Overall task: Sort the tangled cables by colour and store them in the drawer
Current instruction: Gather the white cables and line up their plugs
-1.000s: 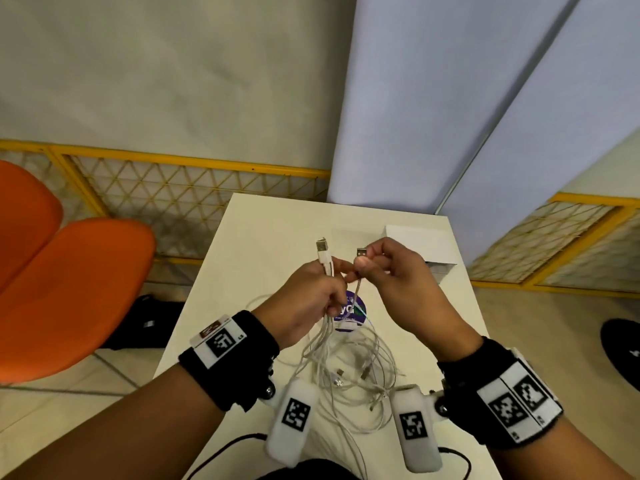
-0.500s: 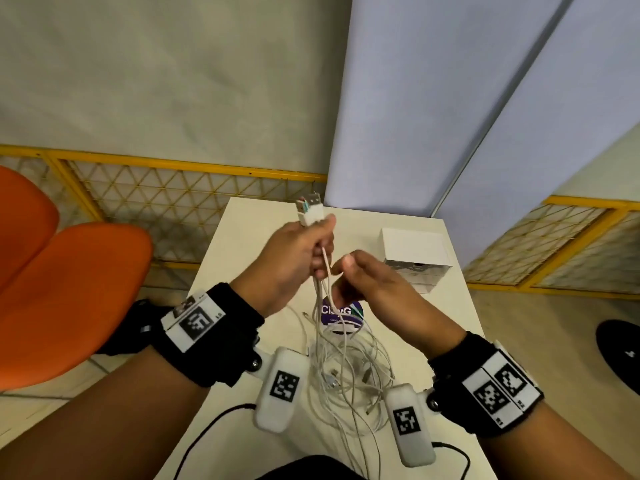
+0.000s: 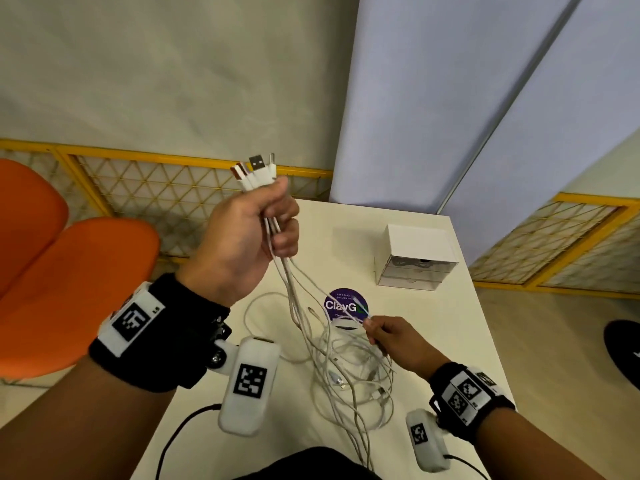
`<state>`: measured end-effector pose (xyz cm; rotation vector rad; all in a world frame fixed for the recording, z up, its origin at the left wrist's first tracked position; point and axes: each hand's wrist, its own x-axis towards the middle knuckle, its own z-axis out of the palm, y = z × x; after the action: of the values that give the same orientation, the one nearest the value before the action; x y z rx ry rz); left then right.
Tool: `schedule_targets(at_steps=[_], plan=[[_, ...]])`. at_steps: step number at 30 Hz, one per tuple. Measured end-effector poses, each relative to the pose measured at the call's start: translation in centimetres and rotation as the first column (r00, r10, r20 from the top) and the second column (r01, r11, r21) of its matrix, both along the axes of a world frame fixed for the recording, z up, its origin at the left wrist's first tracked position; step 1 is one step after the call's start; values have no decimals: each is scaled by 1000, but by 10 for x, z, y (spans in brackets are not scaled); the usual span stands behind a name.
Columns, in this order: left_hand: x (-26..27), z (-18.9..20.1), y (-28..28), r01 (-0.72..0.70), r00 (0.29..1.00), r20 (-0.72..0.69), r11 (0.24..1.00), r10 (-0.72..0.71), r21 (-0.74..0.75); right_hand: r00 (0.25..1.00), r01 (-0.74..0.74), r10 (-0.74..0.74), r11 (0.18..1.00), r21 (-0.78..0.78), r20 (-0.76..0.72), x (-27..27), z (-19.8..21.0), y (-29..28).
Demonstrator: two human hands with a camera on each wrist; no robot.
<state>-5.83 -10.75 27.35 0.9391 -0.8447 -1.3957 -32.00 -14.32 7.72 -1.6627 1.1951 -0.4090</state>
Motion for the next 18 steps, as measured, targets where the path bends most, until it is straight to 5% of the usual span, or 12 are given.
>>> schedule_targets(at_steps=[4,8,12,18], plan=[[-7,-5,0,19,978,204,995,-39,103,998,-39,34,995,-95,-47,14,27,-3],[-22,-18,3,60,868,473,977,-151,202,996,-92,92,976,-195,-7,32,88,-9],[-37,-25,4,180,771,558,945,-308,274,985,-141,162,953,-269,58,40,146,-5],[-36,-10,-2,157,754,625,979,-203,128,955,-68,129,972,-224,267,26,155,-12]])
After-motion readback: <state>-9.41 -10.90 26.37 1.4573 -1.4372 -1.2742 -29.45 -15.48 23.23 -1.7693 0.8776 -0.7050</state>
